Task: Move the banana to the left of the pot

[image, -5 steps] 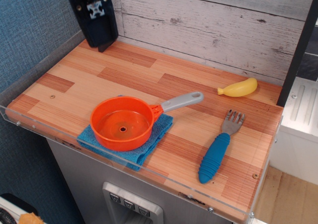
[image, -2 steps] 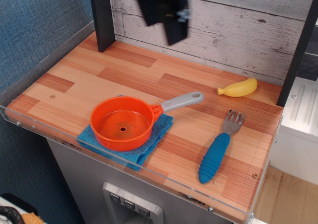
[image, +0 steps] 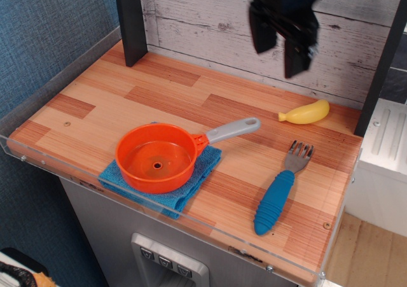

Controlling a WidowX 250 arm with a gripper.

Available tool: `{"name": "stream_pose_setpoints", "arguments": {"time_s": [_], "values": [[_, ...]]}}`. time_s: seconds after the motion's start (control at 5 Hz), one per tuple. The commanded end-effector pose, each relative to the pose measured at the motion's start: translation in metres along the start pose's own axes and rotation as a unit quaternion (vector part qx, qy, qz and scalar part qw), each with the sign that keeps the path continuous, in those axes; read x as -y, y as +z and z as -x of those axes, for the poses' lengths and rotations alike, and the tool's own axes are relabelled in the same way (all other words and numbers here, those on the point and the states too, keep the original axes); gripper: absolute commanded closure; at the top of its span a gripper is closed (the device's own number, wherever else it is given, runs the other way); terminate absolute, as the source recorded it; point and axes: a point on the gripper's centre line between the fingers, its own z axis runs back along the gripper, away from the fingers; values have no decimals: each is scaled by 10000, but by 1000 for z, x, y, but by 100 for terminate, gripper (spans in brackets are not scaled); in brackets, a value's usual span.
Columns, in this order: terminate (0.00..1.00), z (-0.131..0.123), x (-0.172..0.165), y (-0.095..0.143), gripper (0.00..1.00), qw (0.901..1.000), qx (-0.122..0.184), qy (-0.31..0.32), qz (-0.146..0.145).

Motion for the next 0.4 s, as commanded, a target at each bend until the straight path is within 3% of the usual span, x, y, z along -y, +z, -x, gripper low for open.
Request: {"name": "stream_pose_setpoints", "arguments": {"time_s": [0.0, 0.2], "values": [[0, -28, -2, -18, 0, 9995, 106, 45, -305], [0, -36, 0, -34, 0, 9990, 245, 51, -373]]}}
